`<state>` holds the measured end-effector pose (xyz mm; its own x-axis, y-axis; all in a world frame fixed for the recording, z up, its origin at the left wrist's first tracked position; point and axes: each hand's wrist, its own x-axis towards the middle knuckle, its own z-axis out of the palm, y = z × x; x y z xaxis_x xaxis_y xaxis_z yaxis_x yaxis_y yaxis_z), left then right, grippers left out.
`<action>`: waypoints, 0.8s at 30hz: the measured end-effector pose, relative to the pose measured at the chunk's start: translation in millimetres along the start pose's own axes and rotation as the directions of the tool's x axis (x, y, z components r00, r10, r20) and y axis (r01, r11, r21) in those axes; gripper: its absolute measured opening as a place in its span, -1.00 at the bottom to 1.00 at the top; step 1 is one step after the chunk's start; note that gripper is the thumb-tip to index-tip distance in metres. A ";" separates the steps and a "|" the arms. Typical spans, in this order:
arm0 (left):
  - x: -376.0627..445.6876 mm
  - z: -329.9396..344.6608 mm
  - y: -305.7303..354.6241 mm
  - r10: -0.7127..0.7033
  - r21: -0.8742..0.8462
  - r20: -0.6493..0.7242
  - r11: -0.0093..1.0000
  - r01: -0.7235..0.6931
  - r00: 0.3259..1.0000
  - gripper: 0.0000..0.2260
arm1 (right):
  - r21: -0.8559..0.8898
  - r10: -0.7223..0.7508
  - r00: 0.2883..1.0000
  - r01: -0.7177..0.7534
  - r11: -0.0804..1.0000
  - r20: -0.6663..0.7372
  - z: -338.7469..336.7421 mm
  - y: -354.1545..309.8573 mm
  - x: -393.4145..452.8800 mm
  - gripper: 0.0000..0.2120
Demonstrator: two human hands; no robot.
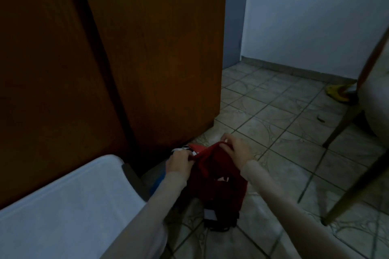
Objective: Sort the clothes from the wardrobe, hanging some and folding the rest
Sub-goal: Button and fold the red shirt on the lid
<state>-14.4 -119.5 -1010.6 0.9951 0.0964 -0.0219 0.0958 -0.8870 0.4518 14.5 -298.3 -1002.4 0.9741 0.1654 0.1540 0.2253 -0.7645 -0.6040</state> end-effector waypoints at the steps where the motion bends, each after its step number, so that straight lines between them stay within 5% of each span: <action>1: -0.3 -13.1 0.5 -0.003 -0.034 -0.035 0.999 0.002 0.999 -0.78 | -0.005 -0.013 0.999 0.013 1.000 -0.029 -8.4 -5.4 0.4 -0.87; 15: -7.0 -169.6 54.3 0.167 -0.284 -0.266 0.928 -0.242 0.949 -0.82 | -0.028 -0.071 0.924 0.065 0.997 -0.377 -110.1 -75.8 -5.7 -0.83; 20: -26.4 -206.0 79.3 0.148 -0.451 -0.326 0.843 -0.292 0.934 -0.87 | 0.123 -0.101 0.937 0.150 0.981 -0.335 -109.0 -90.2 -15.2 -0.94; 24: -41.6 -224.8 89.9 0.119 -0.513 -0.324 0.811 -0.280 0.939 -0.87 | 0.238 -0.162 0.962 0.214 0.947 -0.220 -91.7 -94.4 -31.9 -0.70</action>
<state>-52.6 -101.7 -768.6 0.9377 0.1309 0.3220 -0.2132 -0.5150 0.8303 -39.4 -288.6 -878.6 0.8966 0.1464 0.4179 0.4263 -0.5401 -0.7256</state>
